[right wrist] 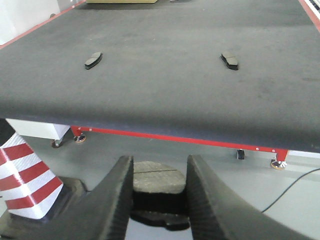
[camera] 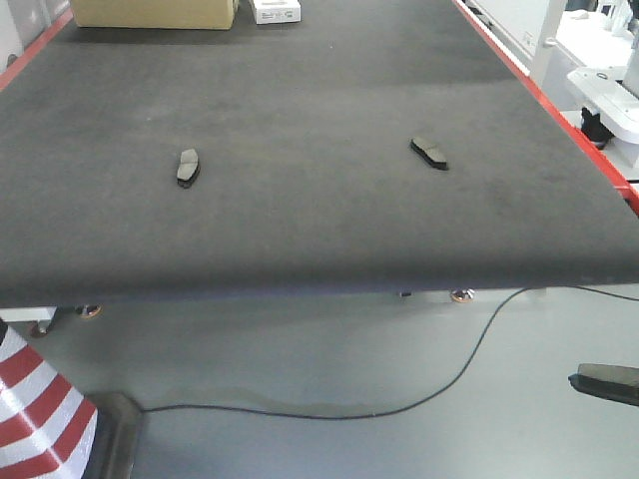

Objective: Move and align brake pads A on conveyor
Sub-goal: 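Turn toward the dark grey conveyor belt, then approach and stop the base at the conveyor belt edge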

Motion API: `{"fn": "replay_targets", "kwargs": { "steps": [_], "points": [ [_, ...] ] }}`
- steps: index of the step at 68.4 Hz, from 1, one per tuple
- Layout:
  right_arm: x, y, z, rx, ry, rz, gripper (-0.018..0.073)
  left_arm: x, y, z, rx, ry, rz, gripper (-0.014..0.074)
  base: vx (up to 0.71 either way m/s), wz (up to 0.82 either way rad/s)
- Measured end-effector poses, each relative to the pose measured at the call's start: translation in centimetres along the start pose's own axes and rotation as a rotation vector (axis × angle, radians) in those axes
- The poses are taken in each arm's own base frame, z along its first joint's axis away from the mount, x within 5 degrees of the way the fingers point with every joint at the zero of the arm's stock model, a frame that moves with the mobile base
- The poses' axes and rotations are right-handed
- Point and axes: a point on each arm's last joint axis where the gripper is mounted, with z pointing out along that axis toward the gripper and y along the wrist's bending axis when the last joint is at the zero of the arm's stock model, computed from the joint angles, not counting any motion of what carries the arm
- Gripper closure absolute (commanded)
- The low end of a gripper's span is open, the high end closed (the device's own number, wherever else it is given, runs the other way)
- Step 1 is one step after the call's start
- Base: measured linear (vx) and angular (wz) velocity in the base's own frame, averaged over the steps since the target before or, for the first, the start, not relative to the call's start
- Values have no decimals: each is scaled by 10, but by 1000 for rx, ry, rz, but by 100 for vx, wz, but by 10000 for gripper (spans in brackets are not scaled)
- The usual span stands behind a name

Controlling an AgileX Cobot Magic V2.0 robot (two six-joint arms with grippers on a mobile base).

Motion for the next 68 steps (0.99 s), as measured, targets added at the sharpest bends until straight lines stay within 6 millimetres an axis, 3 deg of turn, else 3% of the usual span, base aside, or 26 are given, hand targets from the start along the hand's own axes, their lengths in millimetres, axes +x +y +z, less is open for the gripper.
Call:
{"fn": "replay_targets", "kwargs": {
  "steps": [68],
  "points": [
    [0, 0, 0, 0, 0, 0, 564, 0, 0, 0, 0, 0, 0, 603, 24, 1]
  ]
}}
